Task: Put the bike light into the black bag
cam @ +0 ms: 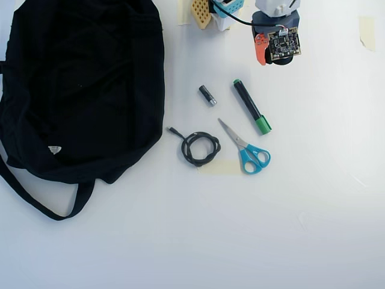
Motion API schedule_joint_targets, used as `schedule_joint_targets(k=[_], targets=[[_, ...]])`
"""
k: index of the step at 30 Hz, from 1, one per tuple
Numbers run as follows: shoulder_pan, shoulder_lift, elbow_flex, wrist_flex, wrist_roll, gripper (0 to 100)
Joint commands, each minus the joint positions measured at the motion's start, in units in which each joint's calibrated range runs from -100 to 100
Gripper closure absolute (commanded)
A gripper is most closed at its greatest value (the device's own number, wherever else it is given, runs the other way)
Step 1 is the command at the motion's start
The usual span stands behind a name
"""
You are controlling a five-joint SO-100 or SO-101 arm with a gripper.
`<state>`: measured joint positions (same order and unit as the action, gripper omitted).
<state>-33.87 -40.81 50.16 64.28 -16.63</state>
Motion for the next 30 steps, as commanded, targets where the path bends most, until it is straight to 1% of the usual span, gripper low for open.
schedule_joint_targets(k=[1,6,12,16,18,23,30], targets=[[3.28,-1.02,-9.91,3.34,0.37,98],[9.34,-2.85,-15.39,3.77,0.69,98],[22.65,-4.09,-15.84,1.44,8.45,98],[30.36,-4.09,-15.84,-0.11,12.23,98],[34.77,-4.01,-15.84,-2.69,14.11,98],[41.58,-2.85,-15.57,-8.03,14.74,98],[50.03,-2.93,-15.57,-9.93,14.22,98]])
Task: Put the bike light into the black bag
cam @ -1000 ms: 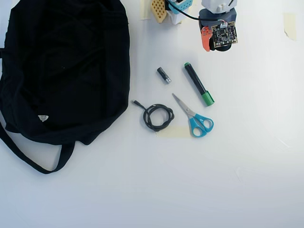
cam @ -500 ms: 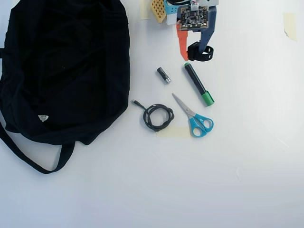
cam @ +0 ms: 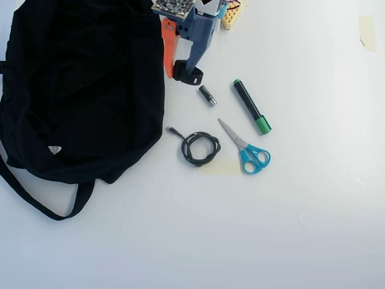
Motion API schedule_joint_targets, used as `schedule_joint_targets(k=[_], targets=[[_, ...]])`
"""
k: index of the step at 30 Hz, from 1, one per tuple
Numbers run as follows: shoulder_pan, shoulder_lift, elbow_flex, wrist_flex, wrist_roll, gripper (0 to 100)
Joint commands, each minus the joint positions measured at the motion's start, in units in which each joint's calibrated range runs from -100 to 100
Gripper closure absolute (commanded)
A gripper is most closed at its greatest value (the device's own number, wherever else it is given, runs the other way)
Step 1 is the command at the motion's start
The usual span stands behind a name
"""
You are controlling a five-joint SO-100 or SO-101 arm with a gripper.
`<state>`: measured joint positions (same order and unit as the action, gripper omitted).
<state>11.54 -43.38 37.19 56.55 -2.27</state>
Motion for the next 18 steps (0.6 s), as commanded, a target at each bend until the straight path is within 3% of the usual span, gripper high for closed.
schedule_joint_targets(k=[1,6,11,18], targets=[[5.97,-0.27,-2.15,-3.23,-0.14,98],[15.39,-0.02,-2.23,-10.73,0.44,98],[25.41,3.54,-2.68,-11.50,0.44,98],[37.38,15.58,-2.77,-20.03,0.54,98]])
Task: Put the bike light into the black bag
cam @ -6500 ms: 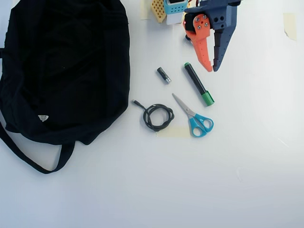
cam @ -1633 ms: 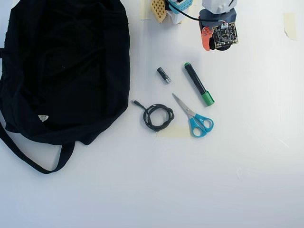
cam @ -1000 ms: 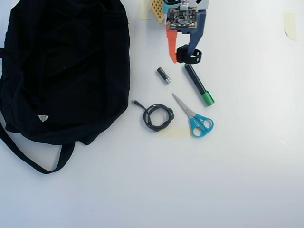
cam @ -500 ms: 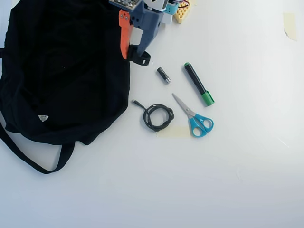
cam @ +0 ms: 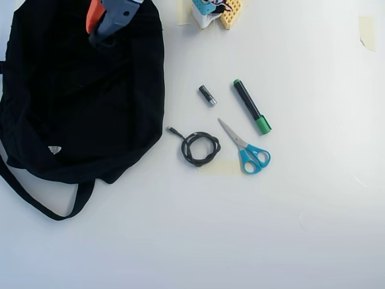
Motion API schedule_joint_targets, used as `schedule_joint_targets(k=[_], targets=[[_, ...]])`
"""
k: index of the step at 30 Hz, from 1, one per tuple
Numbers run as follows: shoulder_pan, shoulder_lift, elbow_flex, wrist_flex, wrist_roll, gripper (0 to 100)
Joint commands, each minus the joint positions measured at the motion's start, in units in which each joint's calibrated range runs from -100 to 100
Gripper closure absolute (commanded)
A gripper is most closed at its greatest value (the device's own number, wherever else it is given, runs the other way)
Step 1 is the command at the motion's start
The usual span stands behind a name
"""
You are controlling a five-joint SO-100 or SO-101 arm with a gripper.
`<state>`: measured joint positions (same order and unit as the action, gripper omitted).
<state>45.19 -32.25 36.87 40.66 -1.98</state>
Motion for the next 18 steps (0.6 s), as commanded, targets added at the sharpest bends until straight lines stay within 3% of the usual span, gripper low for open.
schedule_joint_targets(k=[1,4,6,10,11,13,16,18], targets=[[6.05,7.69,-2.46,-6.90,0.25,98],[9.19,20.05,-2.82,-15.86,0.20,98],[9.94,26.86,-4.62,-15.51,-0.33,98],[8.96,18.48,-4.62,-7.41,-0.17,63],[8.37,9.52,-4.71,-3.80,0.04,63],[5.15,-6.25,-4.53,3.44,-0.54,63],[-11.60,-21.85,-3.54,7.06,-3.63,67],[-25.74,-28.91,0.42,7.06,-4.26,87]])
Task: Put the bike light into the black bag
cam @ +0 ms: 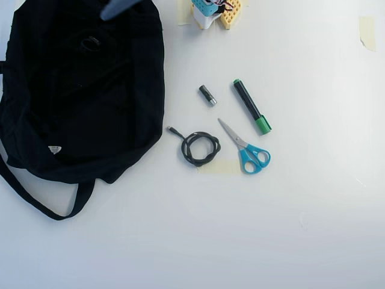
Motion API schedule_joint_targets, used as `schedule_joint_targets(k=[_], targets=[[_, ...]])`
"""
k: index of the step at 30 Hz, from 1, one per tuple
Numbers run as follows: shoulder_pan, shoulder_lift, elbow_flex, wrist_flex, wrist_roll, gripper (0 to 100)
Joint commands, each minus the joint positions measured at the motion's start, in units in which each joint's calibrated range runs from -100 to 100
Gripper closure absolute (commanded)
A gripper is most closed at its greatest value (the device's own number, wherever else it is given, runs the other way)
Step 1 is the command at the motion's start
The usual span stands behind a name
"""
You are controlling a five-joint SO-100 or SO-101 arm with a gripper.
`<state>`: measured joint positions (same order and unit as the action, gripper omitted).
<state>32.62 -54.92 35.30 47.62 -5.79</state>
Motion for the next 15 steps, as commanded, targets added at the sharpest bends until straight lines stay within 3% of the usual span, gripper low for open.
schedule_joint_targets(k=[1,2,4,13,15], targets=[[-16.32,-7.82,3.61,0.10,-1.97,93],[-19.61,-10.06,6.48,0.10,-4.70,98],[-22.08,-15.29,11.60,0.19,-9.10,98],[-24.55,-35.12,28.76,0.36,-8.74,98],[-26.56,-38.77,33.16,0.53,-4.81,98]])
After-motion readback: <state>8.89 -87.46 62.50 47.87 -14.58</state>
